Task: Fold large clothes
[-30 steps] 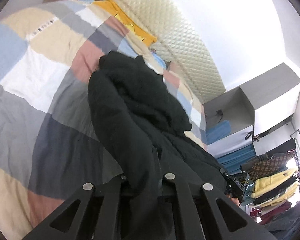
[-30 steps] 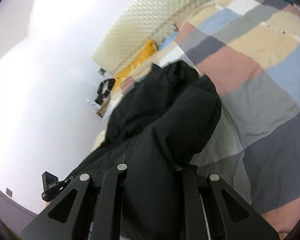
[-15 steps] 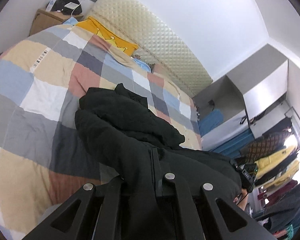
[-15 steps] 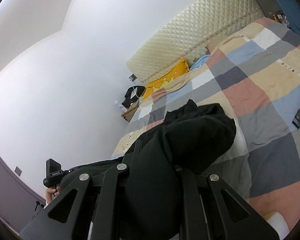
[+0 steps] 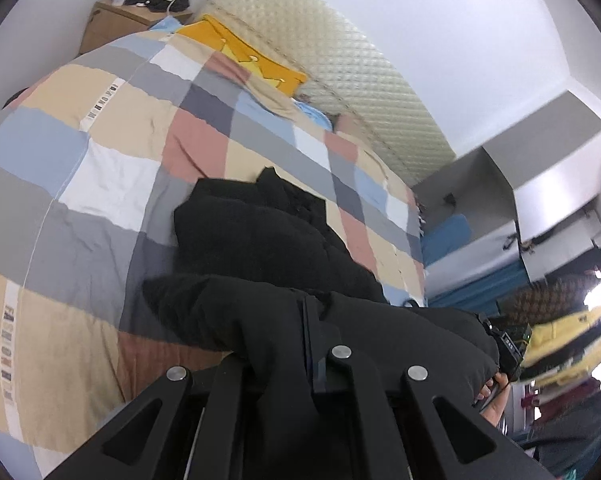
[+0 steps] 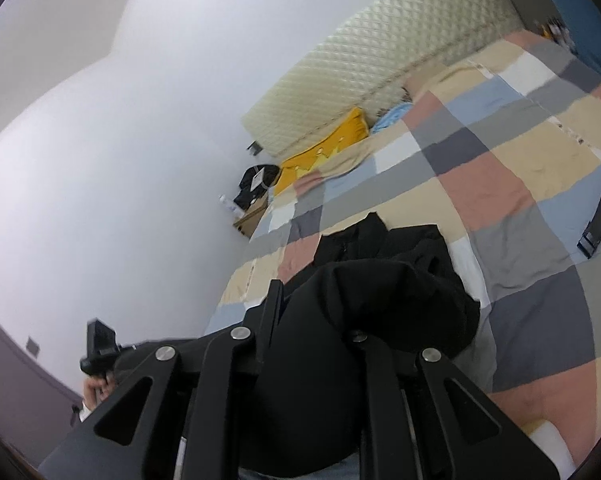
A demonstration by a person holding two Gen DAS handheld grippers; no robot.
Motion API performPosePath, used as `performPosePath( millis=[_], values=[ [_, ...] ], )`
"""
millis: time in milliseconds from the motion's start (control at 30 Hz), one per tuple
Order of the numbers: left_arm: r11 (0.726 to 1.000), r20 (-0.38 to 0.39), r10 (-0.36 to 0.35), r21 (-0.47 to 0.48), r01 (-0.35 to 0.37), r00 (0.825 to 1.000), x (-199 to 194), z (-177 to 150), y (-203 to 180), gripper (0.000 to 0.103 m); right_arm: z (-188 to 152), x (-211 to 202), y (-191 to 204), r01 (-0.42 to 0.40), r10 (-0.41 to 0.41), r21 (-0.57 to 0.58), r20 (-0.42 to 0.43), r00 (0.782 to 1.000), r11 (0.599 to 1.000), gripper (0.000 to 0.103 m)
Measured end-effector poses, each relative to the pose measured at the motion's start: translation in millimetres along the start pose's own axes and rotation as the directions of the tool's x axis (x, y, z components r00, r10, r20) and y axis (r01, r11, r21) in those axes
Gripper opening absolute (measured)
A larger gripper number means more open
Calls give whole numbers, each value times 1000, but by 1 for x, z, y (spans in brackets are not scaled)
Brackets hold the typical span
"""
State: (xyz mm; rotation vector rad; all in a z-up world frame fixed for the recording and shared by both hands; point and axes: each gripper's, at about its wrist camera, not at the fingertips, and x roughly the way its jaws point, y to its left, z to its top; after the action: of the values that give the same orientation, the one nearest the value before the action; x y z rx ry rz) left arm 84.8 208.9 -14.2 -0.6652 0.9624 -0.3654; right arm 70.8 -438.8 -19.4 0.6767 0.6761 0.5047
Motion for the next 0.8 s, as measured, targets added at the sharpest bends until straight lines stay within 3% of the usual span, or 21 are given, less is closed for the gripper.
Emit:
performPosePath(
  millis=[200,333,467,633,800],
  values=[
    [997,9,53,-64,-52,999,39,50,0,5,37,31,-29,16,-20,124,31,999,992,16],
    [990,17,117,-79,-116,993,63,81,-9,5,61,59,-37,87,-92,156,24,995,984,16],
    [970,25,184,-163,-178,983,92,116,-11,5,84,83,-45,140,-150,175,47,987,975,16],
    [943,11,254,-225,-245,967,135,147,-7,5,100,122,-75,183,-226,338,91,970,923,16],
    [916,-11,342,-219,-336,940,178,165,-3,6,111,154,-99,251,-303,413,65,951,876,16]
  ],
)
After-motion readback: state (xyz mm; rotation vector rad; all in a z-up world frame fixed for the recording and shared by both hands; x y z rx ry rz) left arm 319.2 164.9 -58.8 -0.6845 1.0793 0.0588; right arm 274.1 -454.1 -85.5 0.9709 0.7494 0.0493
